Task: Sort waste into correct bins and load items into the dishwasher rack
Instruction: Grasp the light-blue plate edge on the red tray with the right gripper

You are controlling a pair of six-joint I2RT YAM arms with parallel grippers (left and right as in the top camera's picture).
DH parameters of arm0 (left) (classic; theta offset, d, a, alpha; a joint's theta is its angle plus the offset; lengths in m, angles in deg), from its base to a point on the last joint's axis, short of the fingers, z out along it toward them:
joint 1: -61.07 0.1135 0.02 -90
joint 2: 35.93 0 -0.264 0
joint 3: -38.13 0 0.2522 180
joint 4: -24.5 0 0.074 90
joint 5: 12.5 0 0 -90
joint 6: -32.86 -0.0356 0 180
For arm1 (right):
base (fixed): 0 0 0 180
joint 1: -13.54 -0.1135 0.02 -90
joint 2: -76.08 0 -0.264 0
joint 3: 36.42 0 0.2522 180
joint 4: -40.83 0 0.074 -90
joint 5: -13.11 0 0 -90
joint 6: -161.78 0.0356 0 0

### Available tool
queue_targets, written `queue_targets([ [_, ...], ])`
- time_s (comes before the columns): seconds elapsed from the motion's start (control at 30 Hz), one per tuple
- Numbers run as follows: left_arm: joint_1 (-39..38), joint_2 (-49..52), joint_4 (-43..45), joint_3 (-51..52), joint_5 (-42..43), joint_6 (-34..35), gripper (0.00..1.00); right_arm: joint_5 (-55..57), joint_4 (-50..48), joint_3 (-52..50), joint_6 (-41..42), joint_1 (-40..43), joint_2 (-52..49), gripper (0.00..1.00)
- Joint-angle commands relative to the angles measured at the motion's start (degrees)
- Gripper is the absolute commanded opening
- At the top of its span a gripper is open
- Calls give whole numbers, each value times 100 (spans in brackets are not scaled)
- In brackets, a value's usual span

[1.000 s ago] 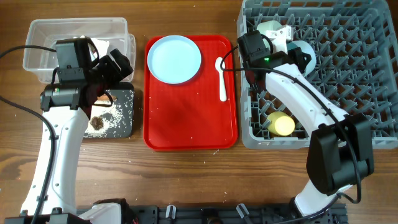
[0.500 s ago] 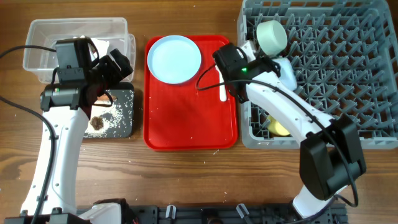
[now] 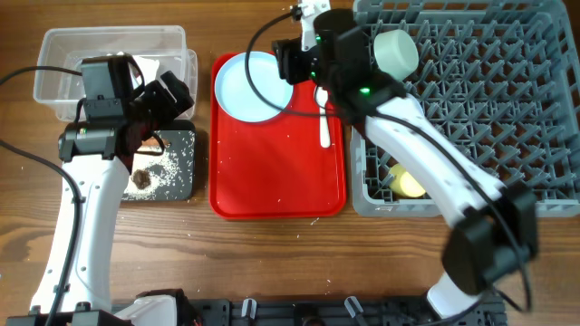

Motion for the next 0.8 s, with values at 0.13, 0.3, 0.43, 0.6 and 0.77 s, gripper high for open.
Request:
queue_targets([
  [0.13,-20,-61,11,-33,66,-92,100,820,81,-138,2439,-50,-1720,49],
  [0.3,-20,-61,11,-33,66,-92,100,820,4,-138,2535,-149,-2133,40],
  [0.43,-20,-61,11,-33,66,-92,100,549,-168,-138,2736,-186,-2402,31],
  [0.6,-20,-61,11,-33,66,-90,100,426,216,-63,2699,-107,-2304,4],
  [0.77,-22,-61,11,-33,66,-90,100,859,573,-48,975,282,-837,4],
])
